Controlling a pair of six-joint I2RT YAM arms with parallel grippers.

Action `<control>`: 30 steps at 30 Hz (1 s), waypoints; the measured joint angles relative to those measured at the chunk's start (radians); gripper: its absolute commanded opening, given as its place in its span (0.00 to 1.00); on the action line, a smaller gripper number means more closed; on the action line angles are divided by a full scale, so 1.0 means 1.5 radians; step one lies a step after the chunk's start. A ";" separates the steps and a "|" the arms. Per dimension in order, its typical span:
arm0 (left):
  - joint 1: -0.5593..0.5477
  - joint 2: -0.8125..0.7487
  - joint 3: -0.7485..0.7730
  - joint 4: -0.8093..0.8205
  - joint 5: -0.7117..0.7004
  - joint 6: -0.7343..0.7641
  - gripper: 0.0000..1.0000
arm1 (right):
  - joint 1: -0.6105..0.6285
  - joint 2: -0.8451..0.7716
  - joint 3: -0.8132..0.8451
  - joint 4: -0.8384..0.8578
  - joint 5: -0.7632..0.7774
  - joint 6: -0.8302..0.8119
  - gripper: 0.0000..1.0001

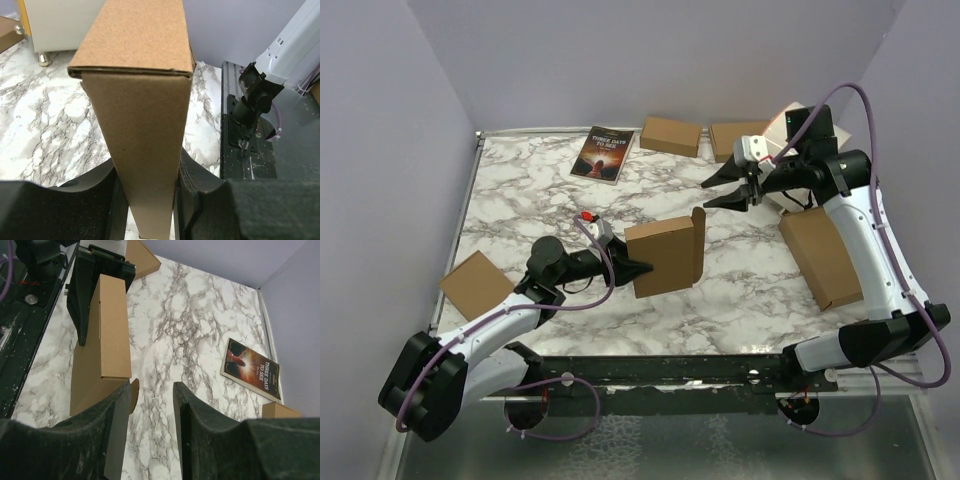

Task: Fold the paper box

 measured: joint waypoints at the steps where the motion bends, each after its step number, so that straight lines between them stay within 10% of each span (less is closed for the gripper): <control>1: 0.000 -0.001 0.000 -0.001 0.000 0.001 0.00 | 0.002 0.001 0.000 -0.005 0.003 -0.005 0.36; 30: -0.001 -0.006 0.002 -0.032 -0.010 0.019 0.00 | 0.041 0.016 -0.008 -0.064 0.087 -0.058 0.26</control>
